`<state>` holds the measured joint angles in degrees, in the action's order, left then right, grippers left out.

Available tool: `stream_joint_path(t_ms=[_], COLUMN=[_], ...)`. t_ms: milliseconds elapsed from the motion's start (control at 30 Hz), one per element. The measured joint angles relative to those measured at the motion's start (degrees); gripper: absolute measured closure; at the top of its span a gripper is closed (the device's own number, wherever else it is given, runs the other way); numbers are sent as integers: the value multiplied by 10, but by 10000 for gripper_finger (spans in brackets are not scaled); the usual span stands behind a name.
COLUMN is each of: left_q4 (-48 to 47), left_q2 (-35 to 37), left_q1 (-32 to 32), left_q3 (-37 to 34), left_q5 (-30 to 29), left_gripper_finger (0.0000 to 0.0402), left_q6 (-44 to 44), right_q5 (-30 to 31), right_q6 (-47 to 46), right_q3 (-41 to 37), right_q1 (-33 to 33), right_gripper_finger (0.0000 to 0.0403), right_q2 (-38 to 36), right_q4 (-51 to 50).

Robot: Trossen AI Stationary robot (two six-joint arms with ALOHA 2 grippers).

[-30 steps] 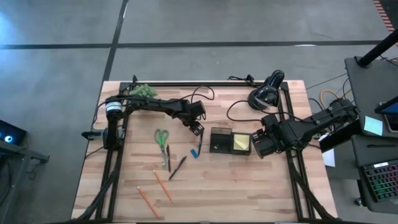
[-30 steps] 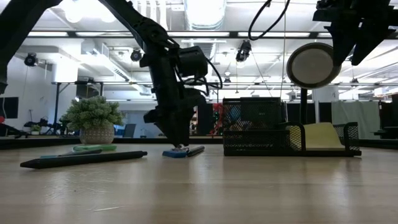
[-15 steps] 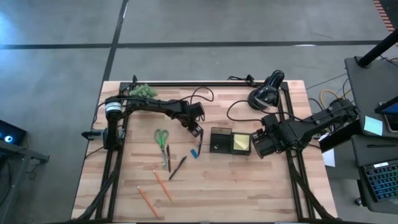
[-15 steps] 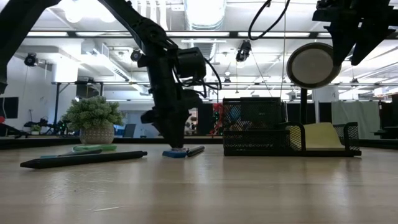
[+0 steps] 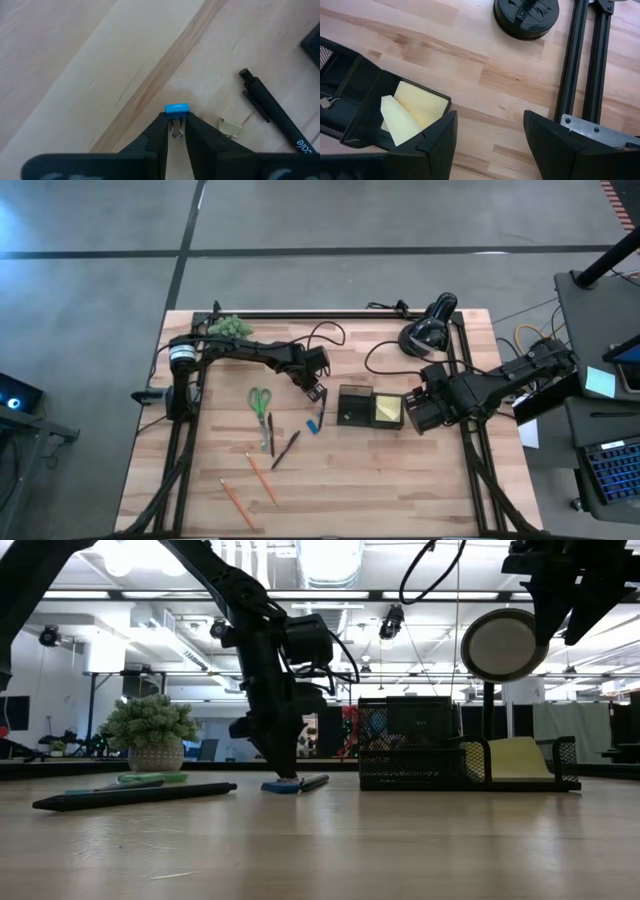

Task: Pick and place office supplies into organizer
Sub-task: Put the top blue binder clip into the black mesh organizer

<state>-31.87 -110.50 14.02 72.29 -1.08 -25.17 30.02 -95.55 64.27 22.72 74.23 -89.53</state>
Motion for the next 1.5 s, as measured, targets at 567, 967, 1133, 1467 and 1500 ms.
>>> stream_joint_path(t_ms=[567,967,1133,1467,1500], left_q4=[-2,44,104,228,216], left_q2=[65,150,131,44,33], left_q1=[-16,-137,-168,-161,-160], left_q3=[4,4,3,19,30], left_q5=[5,18,31,2,6], left_gripper_finger=[355,354,354,354,354], left_q6=[-14,-3,1,-14,-15], right_q5=[-2,-4,-4,-2,0], right_q6=[-5,-19,-32,56,56], right_q3=[0,0,-1,2,2], right_q1=[0,0,0,0,0], right_gripper_finger=[183,183,183,183,183], right_q2=[0,0,0,0,0], right_q4=[0,-5,-5,-5,-5])
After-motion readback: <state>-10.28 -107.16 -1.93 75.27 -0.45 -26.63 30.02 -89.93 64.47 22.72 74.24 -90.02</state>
